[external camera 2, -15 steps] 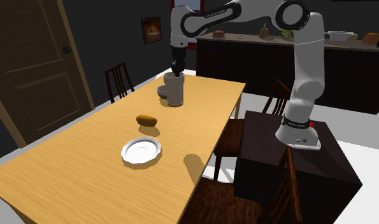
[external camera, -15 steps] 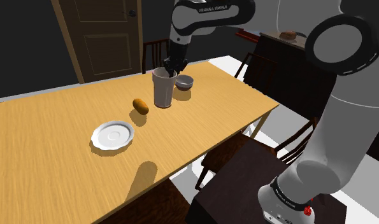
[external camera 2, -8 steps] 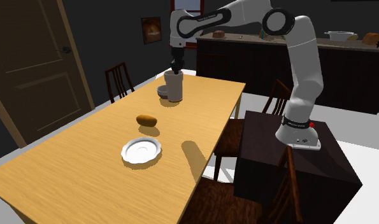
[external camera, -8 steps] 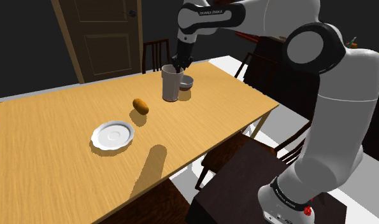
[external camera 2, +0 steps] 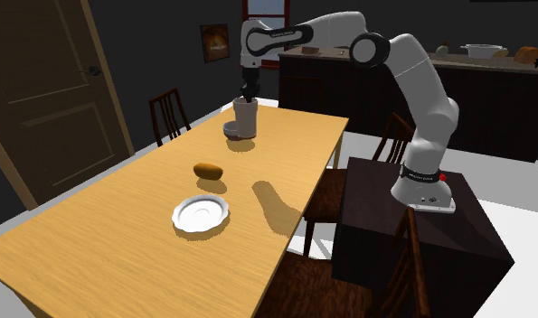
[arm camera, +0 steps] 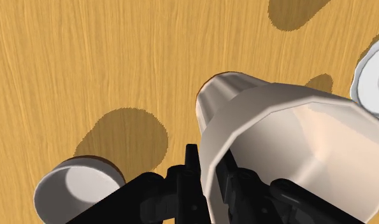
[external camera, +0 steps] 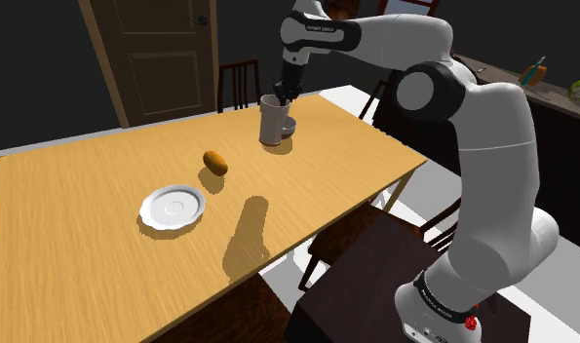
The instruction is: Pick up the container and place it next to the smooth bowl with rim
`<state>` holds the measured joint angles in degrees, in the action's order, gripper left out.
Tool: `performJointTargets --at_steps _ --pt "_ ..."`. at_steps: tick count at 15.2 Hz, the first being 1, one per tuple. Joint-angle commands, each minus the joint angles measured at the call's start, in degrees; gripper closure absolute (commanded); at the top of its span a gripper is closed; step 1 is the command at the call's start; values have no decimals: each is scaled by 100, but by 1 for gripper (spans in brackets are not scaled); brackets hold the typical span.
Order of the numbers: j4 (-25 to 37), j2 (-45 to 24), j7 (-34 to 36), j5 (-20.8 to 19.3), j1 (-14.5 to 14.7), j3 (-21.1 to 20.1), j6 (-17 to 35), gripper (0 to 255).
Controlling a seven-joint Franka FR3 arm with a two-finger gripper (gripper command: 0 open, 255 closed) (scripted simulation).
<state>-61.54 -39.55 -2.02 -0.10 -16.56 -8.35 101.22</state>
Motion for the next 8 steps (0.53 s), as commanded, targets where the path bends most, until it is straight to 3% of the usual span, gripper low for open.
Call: performJointTargets --at_steps 1,8 --pt "370 -288 -140 -9 -83 34 -88 255" --pt "-149 -300 -165 -7 -106 38 442 255"
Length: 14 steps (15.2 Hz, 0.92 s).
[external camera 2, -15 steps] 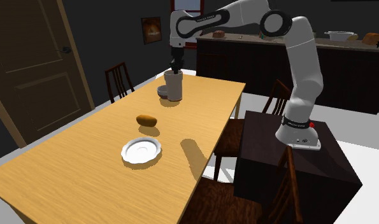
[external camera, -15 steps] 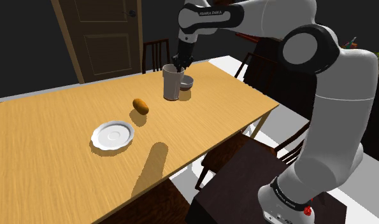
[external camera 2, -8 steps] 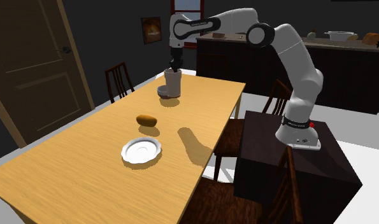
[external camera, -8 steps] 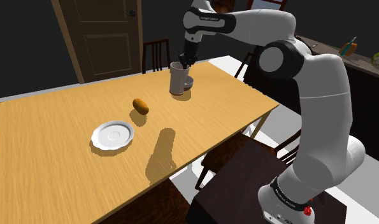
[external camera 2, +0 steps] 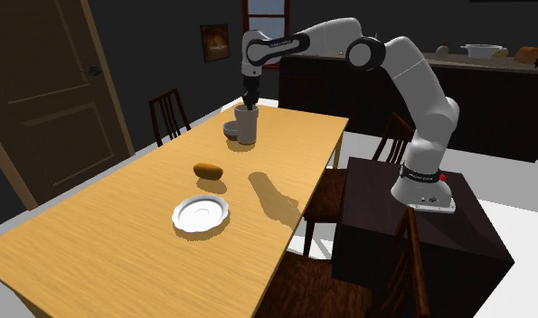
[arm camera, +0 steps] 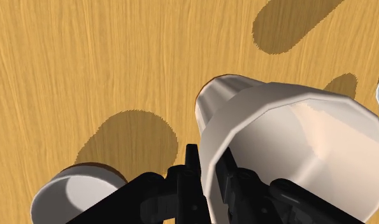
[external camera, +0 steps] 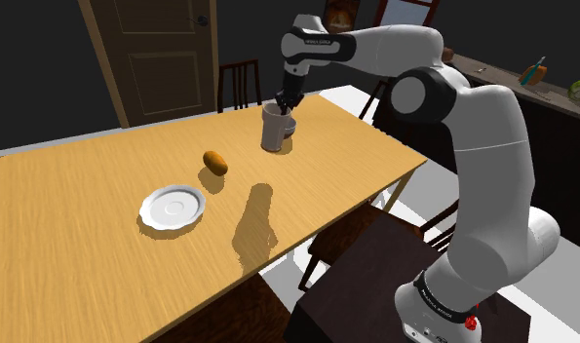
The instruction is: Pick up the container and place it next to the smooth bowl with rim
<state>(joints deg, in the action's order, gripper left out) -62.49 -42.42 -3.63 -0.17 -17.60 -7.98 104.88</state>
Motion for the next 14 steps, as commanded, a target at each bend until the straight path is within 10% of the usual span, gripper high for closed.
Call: performJointTargets --at_steps 1,14 --pt "-114 -23 -8 -1 -4 2 146 255" --pt "-673 -288 -47 -16 -14 20 966 255"
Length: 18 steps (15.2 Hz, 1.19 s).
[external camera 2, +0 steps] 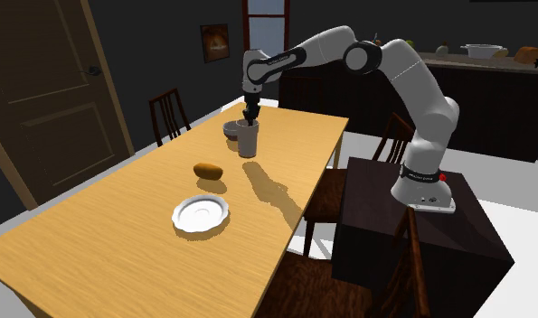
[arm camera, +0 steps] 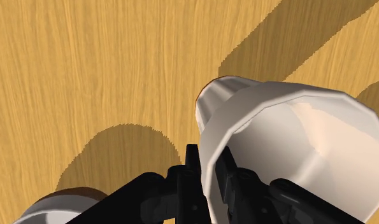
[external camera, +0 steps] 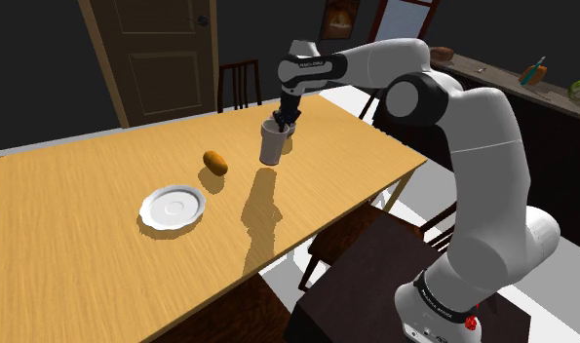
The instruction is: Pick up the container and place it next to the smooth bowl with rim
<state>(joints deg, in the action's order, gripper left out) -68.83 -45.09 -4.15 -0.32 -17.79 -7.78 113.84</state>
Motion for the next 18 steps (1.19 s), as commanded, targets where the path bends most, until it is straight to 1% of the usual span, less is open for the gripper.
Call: performJointTargets --at_steps 1,4,12,13,18 --pt "-66 -51 1 -3 6 2 127 255" --pt "-141 -152 -8 -9 8 8 302 255" --pt "-141 -152 -7 -9 8 8 302 255" --pt "-144 -151 -7 -9 7 8 304 0" --pt "-141 -152 -7 -9 8 8 302 0"
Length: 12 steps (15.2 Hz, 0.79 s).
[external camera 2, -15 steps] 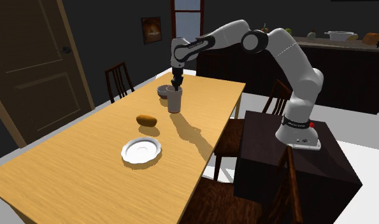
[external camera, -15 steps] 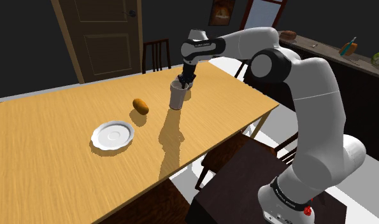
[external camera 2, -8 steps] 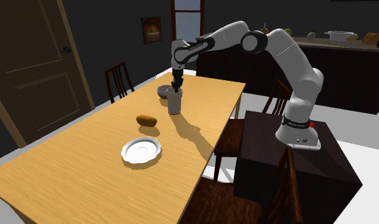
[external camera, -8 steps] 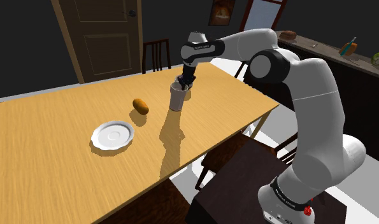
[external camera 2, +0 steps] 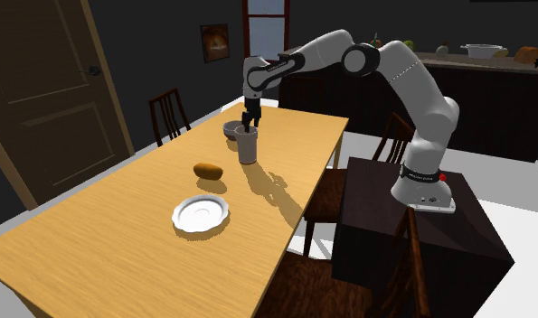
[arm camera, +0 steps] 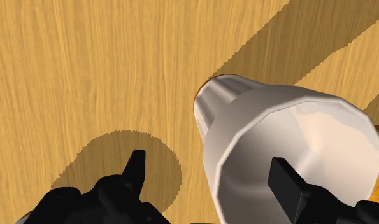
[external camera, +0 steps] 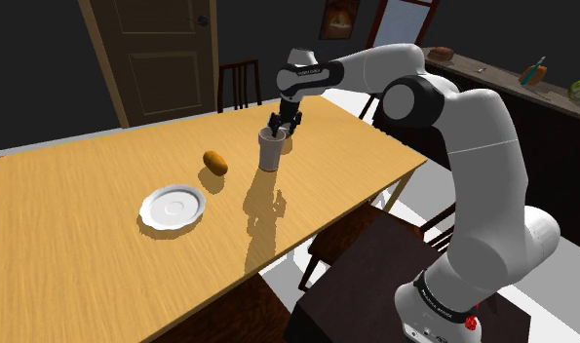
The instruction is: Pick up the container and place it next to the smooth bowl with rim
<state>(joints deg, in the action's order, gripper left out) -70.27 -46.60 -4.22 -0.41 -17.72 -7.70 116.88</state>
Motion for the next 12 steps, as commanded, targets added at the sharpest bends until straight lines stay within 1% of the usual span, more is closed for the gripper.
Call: performJointTargets --at_steps 1,4,12 --pt "58 80 -3 6 -10 -4 -139 0" --pt "277 270 -10 20 -34 -13 -547 0" --pt "277 270 -10 20 -34 -13 -547 0"
